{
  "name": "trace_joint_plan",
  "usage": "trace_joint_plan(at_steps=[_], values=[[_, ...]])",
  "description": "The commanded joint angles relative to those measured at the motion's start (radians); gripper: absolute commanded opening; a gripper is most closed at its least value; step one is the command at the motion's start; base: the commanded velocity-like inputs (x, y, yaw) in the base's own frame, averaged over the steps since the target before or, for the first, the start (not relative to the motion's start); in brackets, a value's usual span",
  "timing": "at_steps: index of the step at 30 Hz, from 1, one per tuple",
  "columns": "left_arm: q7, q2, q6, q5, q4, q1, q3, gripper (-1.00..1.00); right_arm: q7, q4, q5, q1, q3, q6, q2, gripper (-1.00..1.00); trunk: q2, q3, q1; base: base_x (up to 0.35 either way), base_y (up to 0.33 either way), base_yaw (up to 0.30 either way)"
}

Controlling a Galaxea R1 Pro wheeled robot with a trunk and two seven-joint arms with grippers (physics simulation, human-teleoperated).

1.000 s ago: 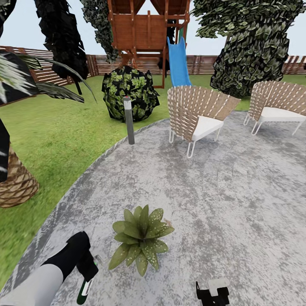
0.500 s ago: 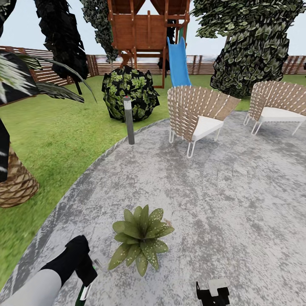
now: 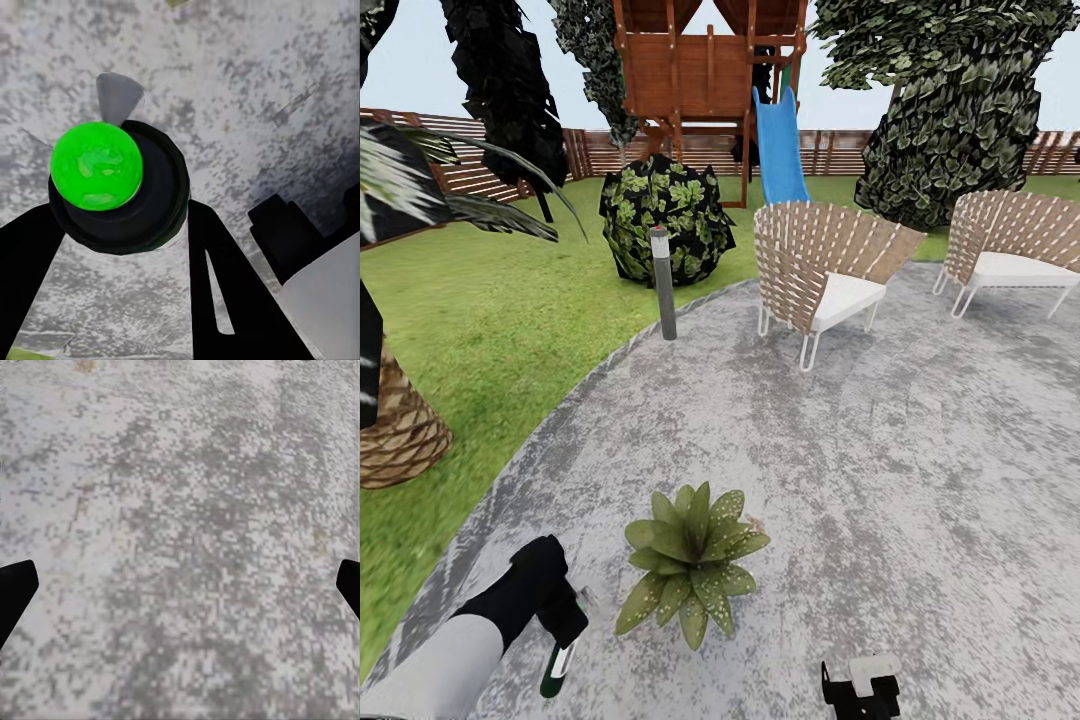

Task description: Pick up the pesticide atomizer in the garden and spray insectifuge to fully cover both potted plants in the garden.

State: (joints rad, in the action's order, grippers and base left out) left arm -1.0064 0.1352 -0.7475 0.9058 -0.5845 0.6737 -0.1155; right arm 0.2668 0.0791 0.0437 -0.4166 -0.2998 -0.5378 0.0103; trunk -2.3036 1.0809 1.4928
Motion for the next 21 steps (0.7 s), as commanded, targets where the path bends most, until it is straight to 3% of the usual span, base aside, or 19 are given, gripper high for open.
trace_joint_plan(at_steps=[1,6,10,15,21], values=[[-0.007,0.003,0.000,0.007,0.000,-0.005,-0.004,-1.00,0.006,-0.001,0.004,-0.001,-0.009,-0.002,0.000,1.00,0.000,0.001,0.000,0.000,0.000,0.000],[-0.001,0.016,0.005,0.013,0.016,-0.014,-0.006,-1.00,0.005,-0.001,0.005,-0.001,-0.009,-0.002,0.000,1.00,0.000,0.001,0.000,0.000,0.000,-0.017],[-0.001,0.012,0.004,0.010,0.014,-0.013,-0.003,-1.00,0.005,-0.001,0.005,-0.001,-0.009,-0.002,0.000,1.00,0.000,-0.002,0.000,-0.002,0.002,-0.203],[-0.001,0.009,0.002,0.013,0.013,-0.013,0.000,-1.00,0.005,-0.001,0.005,-0.001,-0.009,-0.002,0.000,1.00,0.000,-0.006,0.000,-0.065,0.232,-0.228],[-0.005,0.003,0.003,0.010,0.000,-0.005,-0.006,-1.00,0.005,-0.001,0.005,-0.001,-0.009,-0.002,0.000,1.00,0.000,-0.006,0.000,0.083,0.242,-0.025]])
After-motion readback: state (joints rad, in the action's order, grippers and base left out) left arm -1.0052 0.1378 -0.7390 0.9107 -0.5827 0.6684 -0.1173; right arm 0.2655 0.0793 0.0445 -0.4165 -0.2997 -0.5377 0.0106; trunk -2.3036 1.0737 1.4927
